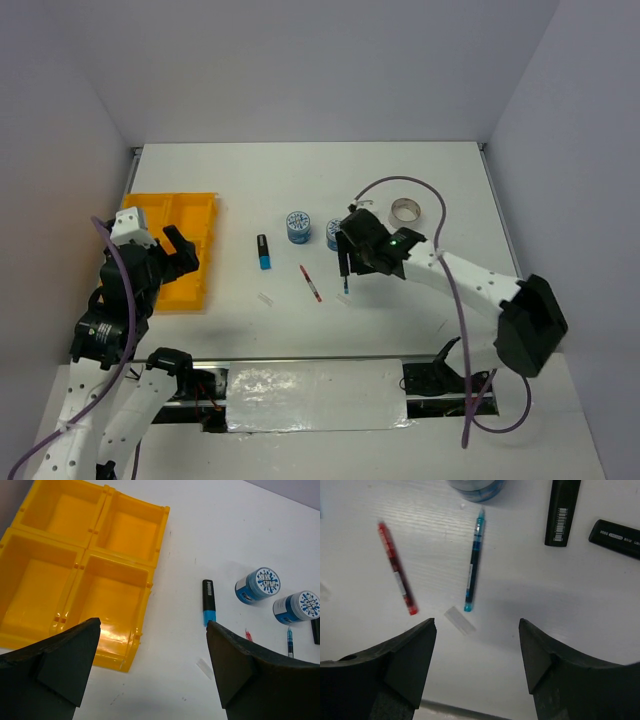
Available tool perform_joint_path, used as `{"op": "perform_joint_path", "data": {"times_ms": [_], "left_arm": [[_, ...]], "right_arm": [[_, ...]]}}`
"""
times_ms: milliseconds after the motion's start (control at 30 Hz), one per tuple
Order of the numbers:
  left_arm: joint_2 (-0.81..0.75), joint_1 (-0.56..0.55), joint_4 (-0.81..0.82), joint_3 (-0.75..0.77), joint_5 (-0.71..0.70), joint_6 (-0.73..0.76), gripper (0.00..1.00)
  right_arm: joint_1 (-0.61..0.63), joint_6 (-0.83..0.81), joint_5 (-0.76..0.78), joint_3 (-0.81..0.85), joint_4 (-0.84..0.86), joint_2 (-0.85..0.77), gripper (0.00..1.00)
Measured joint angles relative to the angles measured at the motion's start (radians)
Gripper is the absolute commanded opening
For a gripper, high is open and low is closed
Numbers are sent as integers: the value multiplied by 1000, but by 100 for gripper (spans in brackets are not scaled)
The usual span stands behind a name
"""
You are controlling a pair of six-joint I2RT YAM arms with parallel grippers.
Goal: Sort the stationery into containers
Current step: Pick up the pen from the center of the board.
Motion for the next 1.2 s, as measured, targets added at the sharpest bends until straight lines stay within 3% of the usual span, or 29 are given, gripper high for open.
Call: {"op": "perform_joint_path", "data": {"times_ms": [200,500,733,1033,1200], "left_arm": [[3,0,5,0,19,1,99],[8,-8,8,-2,55,22,99],[14,-18,13,-3,63,23,99],[14,-22,13,-3,67,23,99],[16,-26,13,-3,68,23,99]], "right_arm": [[0,-18,45,61,14,220,65],[-17,-21,23,94,73,368,58],[-31,-21,1,94,112,439,50],[-31,-17,-9,94,145,469,25],[-32,-10,-3,92,150,469,20]]}}
